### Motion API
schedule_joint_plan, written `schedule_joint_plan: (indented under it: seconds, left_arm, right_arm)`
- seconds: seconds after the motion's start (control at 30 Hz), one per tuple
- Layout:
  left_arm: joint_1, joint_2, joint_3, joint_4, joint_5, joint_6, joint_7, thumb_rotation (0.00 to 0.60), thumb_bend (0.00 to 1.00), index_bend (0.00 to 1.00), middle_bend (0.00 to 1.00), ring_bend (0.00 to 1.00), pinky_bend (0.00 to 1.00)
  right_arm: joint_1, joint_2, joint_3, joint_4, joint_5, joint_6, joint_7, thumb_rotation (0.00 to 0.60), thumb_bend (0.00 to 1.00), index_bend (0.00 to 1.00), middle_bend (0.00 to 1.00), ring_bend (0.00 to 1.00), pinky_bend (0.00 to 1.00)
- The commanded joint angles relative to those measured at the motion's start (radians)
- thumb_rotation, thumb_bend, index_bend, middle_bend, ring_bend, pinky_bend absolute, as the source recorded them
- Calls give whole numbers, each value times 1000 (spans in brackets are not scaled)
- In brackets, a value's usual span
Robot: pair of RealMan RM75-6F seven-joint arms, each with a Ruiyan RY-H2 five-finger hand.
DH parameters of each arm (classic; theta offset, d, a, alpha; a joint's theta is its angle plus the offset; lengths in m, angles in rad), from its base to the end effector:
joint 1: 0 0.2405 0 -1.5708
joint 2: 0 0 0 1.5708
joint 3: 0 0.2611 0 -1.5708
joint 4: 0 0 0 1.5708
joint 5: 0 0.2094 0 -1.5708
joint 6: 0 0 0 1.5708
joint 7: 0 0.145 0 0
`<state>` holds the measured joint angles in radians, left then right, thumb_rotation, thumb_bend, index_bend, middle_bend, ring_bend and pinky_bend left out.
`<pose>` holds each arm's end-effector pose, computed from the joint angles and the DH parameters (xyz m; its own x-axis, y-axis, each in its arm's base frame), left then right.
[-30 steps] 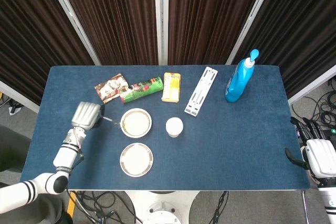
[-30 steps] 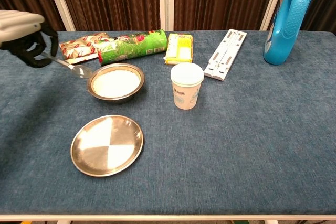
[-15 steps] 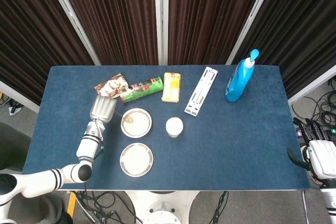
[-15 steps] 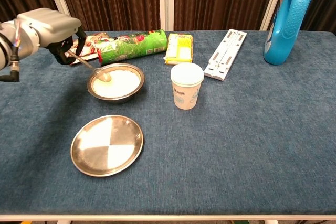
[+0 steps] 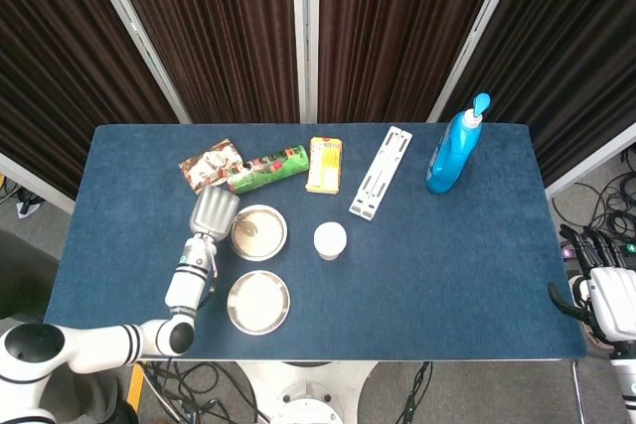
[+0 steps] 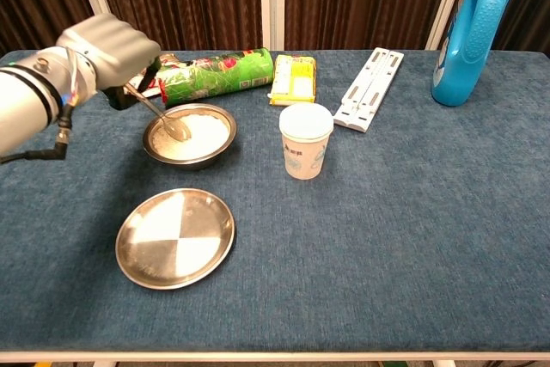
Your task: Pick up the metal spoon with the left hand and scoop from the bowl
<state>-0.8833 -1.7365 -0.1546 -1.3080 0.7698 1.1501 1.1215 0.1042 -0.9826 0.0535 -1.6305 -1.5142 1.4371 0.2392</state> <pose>-0.1435 0.3751 -0.0440 0.8859 0.0590 0.4602 0.4598 -0.2446 -0.8537 -0.3171 -0.1895 0.1986 0.2829 -0.0359 0.9585 -0.9590 -0.0292 0.2819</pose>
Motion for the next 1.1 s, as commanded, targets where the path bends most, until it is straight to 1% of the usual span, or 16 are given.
schedule_joint_plan:
  seconds: [0.03,0.2,0.37,0.43,0.57,0.7,0.83,1.0,1.1]
  left_arm:
    - [-5,-16,6,-4,6,13,11,600,468,646,924,876,1000]
    - [-4,-31,10,-9,0,11,16,600,470,646,924,876,1000]
    - [7,-26,0,-31,-8,-4,-27,600,470,646,924,876,1000]
    - [15,-20,-13,-38,-15,-7,-58,600,470,645,924,876,1000]
    - [34,14,-60,-77,-69,-44,-147,600,473,646,923,876,1000]
    - [54,58,-77,-100,-100,-94,-229,600,475,645,922,876,1000]
    - [84,100,-99,-122,-148,-171,-353,600,476,646,922,876,1000]
    - [112,146,-109,-127,-147,-223,-478,600,477,645,921,876,1000]
    - [117,180,-120,-145,-137,-242,-530,600,477,645,921,876,1000]
  right_arm:
    - [-1,0,0,0,0,0,1,600,270,0,158,0,0]
    - [-3,1,-1,1,1,0,2,600,269,0,158,0,0]
    - [-4,1,-1,0,1,1,1,600,270,0,158,0,0]
    - [-3,2,0,-1,1,0,0,600,270,0,158,0,0]
    - [-3,4,0,-5,0,0,-3,600,269,0,158,0,0]
    - [-2,6,2,-11,-1,0,-6,600,269,0,158,0,0]
    - [-2,7,2,-18,-3,1,-13,600,270,0,158,0,0]
    - [-1,11,4,-28,-4,2,-23,600,269,0,158,0,0]
    - [-1,10,4,-33,-4,2,-28,600,269,0,158,0,0]
